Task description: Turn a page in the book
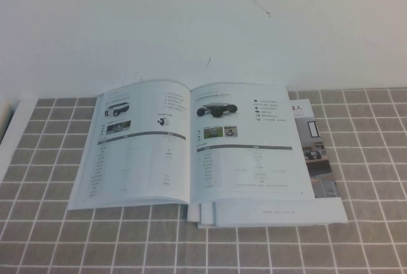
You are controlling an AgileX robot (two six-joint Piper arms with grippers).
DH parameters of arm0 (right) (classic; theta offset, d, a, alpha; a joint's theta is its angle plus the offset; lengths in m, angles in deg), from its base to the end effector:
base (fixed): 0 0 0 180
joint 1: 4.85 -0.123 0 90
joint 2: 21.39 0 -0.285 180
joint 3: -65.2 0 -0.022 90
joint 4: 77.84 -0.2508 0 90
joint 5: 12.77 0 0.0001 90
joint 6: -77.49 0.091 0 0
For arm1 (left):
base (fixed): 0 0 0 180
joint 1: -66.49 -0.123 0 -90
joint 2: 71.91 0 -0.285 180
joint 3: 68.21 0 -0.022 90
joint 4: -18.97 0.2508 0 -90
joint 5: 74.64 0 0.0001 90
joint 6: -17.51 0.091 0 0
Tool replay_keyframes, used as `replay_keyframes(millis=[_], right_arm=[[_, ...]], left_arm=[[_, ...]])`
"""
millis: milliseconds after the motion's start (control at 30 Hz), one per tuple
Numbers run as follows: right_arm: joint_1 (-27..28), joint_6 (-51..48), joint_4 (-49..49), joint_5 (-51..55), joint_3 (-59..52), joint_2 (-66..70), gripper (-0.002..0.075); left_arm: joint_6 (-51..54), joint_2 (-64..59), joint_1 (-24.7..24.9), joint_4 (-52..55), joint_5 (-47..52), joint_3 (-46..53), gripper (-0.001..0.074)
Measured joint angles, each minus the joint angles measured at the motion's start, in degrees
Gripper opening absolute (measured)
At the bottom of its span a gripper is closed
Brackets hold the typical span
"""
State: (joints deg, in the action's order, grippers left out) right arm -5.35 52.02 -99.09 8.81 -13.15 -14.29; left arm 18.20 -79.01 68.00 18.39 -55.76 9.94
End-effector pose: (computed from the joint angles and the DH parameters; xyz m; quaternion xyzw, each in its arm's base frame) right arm 0.0521 0.0126 0.1756 -0.0825 0.7919 0.0264 0.6044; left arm 0.0535 -0.0017 0.1786 0.0124 0.7886 -0.0086 0.6147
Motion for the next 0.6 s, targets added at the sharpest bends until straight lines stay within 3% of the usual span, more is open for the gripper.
replay_keyframes(millis=[600], right_arm=[[0.0, -0.6, 0.0, 0.1, 0.0, 0.0, -0.0003]], left_arm=[[-0.1, 0.0, 0.0, -0.7, 0.0, 0.0, -0.0004]])
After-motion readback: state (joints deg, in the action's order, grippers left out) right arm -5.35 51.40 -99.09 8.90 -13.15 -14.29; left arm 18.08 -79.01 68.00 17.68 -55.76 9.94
